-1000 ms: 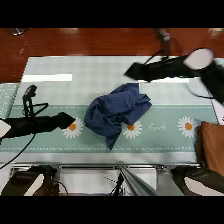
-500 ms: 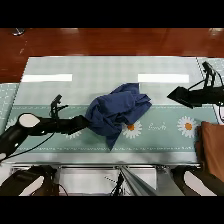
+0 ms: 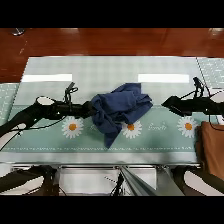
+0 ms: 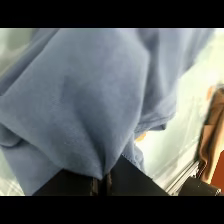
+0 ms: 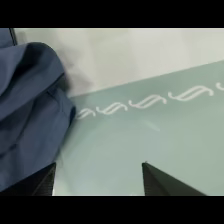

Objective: Fold the shirts.

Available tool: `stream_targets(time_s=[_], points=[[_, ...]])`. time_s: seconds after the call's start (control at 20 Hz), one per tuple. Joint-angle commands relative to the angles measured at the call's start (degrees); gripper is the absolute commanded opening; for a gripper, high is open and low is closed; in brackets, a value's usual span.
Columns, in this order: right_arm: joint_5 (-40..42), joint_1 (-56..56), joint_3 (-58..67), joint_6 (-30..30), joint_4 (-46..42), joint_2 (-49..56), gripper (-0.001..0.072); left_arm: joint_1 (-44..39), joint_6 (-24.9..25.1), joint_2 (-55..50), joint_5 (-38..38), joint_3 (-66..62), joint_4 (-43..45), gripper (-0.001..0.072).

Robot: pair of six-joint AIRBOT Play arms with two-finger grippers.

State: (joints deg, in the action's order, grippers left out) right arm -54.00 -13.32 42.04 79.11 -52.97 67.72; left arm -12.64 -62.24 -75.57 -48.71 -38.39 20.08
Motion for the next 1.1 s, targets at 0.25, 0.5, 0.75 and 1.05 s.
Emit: stream_targets(time_s=[0.25, 0.5, 0.75, 1.05], points=[[2.8, 0.0, 4.7, -12.3, 18.8, 16.2, 0.0613, 3.3, 1.7, -1.2, -5.4, -2.7, -1.0, 0.0025], [-0.3, 1.4, 14.0, -12.6, 18.6, 23.6, 0.0613, 3.3, 1.7, -1.2, -5.4, -2.7, -1.0, 0.0025], [-0.9, 6.8, 25.6, -11.8, 17.7, 31.3, 0.0613, 3.3, 1.7, -1.2, -5.4, -2.7, -1.0, 0.0025], [-7.0, 12.1, 38.9, -8.2, 15.9, 40.2, 0.0613, 3.0, 1.7, -1.2, -5.4, -2.7, -1.0, 0.0025]])
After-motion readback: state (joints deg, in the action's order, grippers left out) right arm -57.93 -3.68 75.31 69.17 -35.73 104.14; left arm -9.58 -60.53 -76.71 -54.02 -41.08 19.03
